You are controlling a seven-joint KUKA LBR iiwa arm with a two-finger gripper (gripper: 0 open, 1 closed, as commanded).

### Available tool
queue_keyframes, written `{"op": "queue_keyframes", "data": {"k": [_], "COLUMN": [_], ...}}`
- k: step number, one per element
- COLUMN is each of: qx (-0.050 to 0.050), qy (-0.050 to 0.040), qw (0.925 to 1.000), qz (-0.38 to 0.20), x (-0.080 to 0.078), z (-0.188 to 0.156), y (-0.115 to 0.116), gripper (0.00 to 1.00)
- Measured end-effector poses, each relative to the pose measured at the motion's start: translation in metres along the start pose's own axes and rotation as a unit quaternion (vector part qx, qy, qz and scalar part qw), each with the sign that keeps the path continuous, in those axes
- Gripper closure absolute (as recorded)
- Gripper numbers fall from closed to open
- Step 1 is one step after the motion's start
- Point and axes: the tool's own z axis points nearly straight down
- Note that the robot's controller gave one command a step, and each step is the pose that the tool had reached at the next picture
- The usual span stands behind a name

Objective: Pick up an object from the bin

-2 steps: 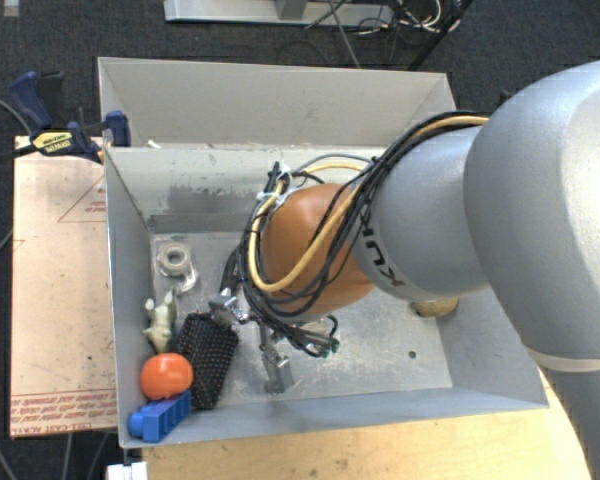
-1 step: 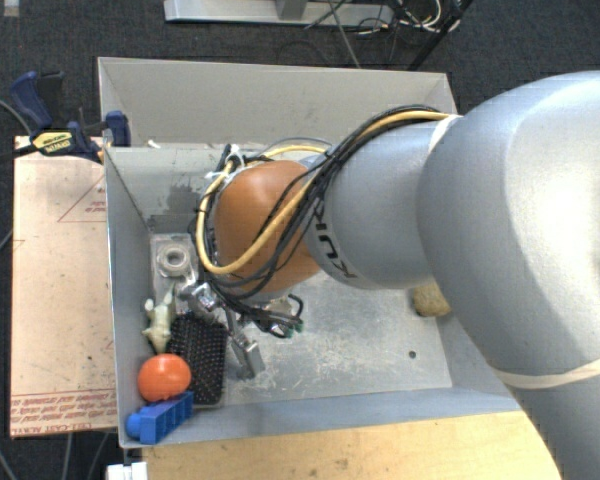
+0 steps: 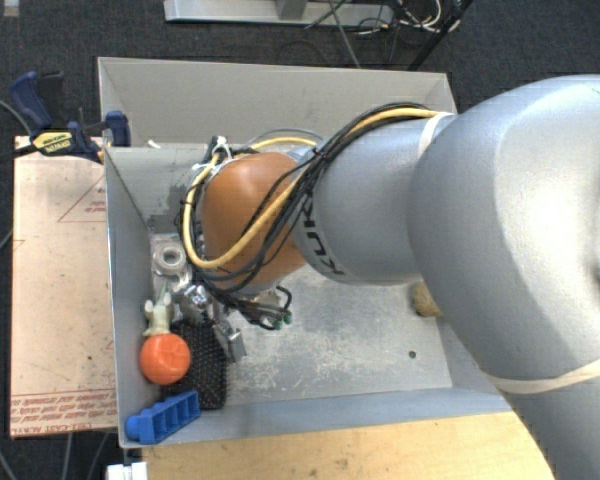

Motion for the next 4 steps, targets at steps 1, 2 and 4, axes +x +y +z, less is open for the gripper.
{"op": "queue_keyframes", "data": {"k": [1,2,4], "qx": [-0.005,-0.006,-0.004], "qy": [0.0080,0.0070,-0.0084], "qw": [1.0000,1.0000,0.9904], "qz": [0.000,0.000,-0.138], "x": [0.004,0.004,0.026], "z": [0.005,0.005,-0.014], "y": [0.005,0.006,0.012], "gripper": [0.00,0.00,0.00]}}
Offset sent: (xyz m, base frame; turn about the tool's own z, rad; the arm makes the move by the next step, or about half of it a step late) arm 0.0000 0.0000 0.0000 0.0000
